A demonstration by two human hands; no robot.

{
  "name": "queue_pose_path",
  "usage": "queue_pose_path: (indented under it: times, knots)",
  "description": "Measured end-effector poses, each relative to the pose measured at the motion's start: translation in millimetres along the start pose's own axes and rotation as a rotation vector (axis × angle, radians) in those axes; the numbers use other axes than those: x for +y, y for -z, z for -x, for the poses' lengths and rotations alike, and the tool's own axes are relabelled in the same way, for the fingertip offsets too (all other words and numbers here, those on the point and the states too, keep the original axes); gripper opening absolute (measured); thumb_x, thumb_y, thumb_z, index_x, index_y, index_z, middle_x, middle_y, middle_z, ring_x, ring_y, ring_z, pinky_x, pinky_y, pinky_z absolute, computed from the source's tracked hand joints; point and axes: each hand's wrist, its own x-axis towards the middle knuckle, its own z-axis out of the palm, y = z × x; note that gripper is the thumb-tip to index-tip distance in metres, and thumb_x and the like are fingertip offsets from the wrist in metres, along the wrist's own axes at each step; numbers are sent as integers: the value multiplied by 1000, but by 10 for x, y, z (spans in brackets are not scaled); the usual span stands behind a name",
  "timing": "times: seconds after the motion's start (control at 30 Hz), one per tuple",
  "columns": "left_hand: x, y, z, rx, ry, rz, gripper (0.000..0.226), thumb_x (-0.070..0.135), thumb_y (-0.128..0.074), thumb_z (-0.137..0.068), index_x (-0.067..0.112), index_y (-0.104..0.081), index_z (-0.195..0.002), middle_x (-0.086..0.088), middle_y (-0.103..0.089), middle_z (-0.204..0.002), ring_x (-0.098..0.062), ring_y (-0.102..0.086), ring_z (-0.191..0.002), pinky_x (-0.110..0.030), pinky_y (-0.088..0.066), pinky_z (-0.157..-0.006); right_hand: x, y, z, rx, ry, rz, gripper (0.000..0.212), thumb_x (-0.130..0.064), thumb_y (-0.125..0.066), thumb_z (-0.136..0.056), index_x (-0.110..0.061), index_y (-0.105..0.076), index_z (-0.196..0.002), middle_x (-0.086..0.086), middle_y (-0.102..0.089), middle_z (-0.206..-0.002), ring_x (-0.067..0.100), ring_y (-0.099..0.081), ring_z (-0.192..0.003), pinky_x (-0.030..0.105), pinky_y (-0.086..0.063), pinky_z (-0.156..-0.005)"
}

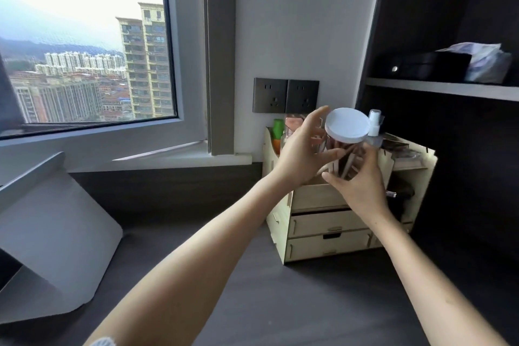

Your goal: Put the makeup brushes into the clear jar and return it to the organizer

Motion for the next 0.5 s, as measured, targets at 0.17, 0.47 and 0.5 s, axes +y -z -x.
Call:
queue_pose_path:
  times: [0.17, 0.47, 0.5]
  knots:
    - [-106, -86, -127, 81, 31, -60, 71, 15, -72, -81, 26, -38, -142, -10, -55, -120, -21, -56, -100, -37, -48, -93, -14, -29, -98, 8, -26, 276, 68, -26, -81, -66, -13, -43, -122, 7, -65, -114, 24, -63, -102, 27, -46, -75]
    - [-237, -147, -186, 75, 12, -215, 50, 0, -53, -88, 19, -51, -134, -11, -57, -119, -25, -55, -106, -38, -46, -92, -26, -111, -76, 97, -12, 709, 60, -45, -77, -65, 4, -57, -91, 24, -71, -84, 38, -67, -83, 38, -50, -65]
    - [-220, -137, -187, 68, 12, -237, 53, -4, -49, -88, 19, -50, -135, -12, -58, -119, -26, -54, -106, -37, -46, -91, -23, -115, -77, 93, -15, 706, 58, -44, -77, -66, 4, -57, -91, 24, -71, -86, 39, -66, -85, 39, -50, -68]
